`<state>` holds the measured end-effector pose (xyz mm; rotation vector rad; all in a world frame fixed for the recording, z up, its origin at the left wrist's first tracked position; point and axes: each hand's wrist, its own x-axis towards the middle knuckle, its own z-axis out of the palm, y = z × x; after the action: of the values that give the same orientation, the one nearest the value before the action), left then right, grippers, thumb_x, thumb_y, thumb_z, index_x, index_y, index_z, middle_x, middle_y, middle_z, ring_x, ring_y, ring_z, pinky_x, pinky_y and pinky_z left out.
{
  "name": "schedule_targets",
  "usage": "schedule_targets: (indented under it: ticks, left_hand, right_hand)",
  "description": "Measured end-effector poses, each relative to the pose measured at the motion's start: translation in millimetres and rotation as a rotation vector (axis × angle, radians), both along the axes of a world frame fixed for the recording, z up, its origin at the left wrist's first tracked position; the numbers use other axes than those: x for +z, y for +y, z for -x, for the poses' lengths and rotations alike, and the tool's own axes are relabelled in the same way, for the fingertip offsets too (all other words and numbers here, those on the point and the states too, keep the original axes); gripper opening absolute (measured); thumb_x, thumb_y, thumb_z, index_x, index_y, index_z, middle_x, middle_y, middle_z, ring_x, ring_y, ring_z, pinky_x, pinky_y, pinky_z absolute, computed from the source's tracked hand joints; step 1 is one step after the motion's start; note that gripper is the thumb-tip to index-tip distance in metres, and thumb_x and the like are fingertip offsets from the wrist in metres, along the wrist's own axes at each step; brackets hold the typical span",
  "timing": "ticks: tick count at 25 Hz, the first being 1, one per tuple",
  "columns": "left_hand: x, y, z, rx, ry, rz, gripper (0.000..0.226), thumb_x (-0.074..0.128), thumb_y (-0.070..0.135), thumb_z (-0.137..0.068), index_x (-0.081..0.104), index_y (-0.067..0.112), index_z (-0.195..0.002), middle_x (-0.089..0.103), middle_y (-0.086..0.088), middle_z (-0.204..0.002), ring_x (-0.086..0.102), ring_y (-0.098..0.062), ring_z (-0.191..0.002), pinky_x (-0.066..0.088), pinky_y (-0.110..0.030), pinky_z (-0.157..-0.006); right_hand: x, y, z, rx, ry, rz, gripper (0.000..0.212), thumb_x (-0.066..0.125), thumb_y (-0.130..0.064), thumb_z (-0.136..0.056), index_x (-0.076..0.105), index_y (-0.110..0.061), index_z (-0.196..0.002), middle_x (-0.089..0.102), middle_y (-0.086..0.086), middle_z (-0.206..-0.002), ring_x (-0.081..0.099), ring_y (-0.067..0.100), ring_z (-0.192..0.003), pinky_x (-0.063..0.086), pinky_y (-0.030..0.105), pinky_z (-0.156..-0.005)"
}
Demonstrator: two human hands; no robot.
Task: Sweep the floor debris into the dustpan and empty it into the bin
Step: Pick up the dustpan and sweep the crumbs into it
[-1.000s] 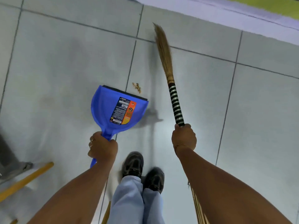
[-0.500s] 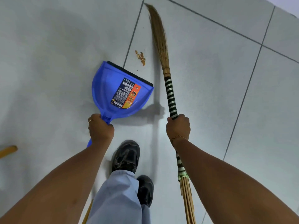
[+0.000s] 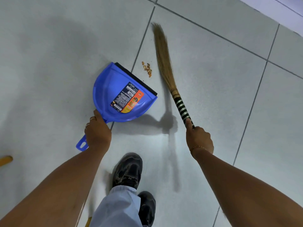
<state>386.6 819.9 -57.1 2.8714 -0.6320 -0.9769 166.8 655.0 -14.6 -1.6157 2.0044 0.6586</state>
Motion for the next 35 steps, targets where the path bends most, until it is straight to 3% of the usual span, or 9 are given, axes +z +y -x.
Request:
schedule_targets:
  ticks: [10, 14, 18, 22, 30, 35]
  left_hand:
    - [-13, 0, -3, -0.028, -0.044, -0.009, 0.057, 0.054, -0.003, -0.087, 0.027, -0.006, -0.137, 0.057, -0.032, -0.11, 0.06, -0.045, -0.093, 0.048, -0.05, -0.085]
    - [-16, 3, -5, -0.017, -0.026, -0.003, 0.062, 0.054, -0.005, -0.085, 0.025, -0.005, -0.139, 0.056, -0.031, -0.112, 0.059, -0.045, -0.094, 0.047, -0.05, -0.086]
    - [-14, 8, -1, 0.025, -0.013, -0.014, 0.06, 0.055, -0.006, -0.084, 0.027, -0.005, -0.137, 0.055, -0.032, -0.112, 0.058, -0.047, -0.095, 0.046, -0.053, -0.086]
    - [-13, 19, -2, -0.003, -0.043, -0.046, 0.061, 0.055, -0.004, -0.085, 0.026, -0.003, -0.138, 0.056, -0.031, -0.11, 0.059, -0.046, -0.091, 0.047, -0.053, -0.082]
    - [-11, 32, -9, -0.034, -0.114, -0.059, 0.058, 0.049, -0.006, -0.087, 0.025, -0.004, -0.14, 0.057, -0.032, -0.106, 0.059, -0.046, -0.089, 0.045, -0.053, -0.081]
    - [-11, 34, -3, 0.071, -0.063, -0.036, 0.058, 0.052, -0.011, -0.083, 0.031, -0.003, -0.136, 0.058, -0.032, -0.106, 0.059, -0.047, -0.092, 0.043, -0.052, -0.089]
  right_hand:
    - [6, 39, 22, 0.205, 0.069, -0.081, 0.07, 0.019, -0.076, -0.083, 0.058, -0.018, -0.075, 0.061, 0.0, -0.067, 0.057, 0.018, -0.061, 0.043, 0.027, -0.056]
    - [18, 62, 45, 0.088, 0.034, -0.04, 0.07, 0.019, -0.077, -0.082, 0.052, -0.017, -0.066, 0.06, 0.002, -0.066, 0.055, 0.018, -0.061, 0.041, 0.028, -0.057]
    - [15, 51, 41, -0.039, 0.031, -0.014, 0.075, 0.016, -0.077, -0.084, 0.057, -0.016, -0.071, 0.059, 0.003, -0.068, 0.052, 0.018, -0.059, 0.034, 0.026, -0.051]
    - [3, 48, 22, 0.071, 0.035, -0.064, 0.076, 0.02, -0.078, -0.082, 0.062, -0.016, -0.078, 0.06, 0.001, -0.071, 0.055, 0.018, -0.062, 0.04, 0.027, -0.055]
    - [27, 63, 56, 0.281, 0.081, -0.066, 0.069, 0.019, -0.078, -0.082, 0.055, -0.019, -0.068, 0.061, -0.001, -0.065, 0.059, 0.017, -0.063, 0.043, 0.027, -0.057]
    - [29, 60, 65, 0.099, 0.061, 0.031, 0.079, 0.016, -0.078, -0.081, 0.058, -0.012, -0.074, 0.06, 0.005, -0.066, 0.053, 0.02, -0.06, 0.04, 0.028, -0.055]
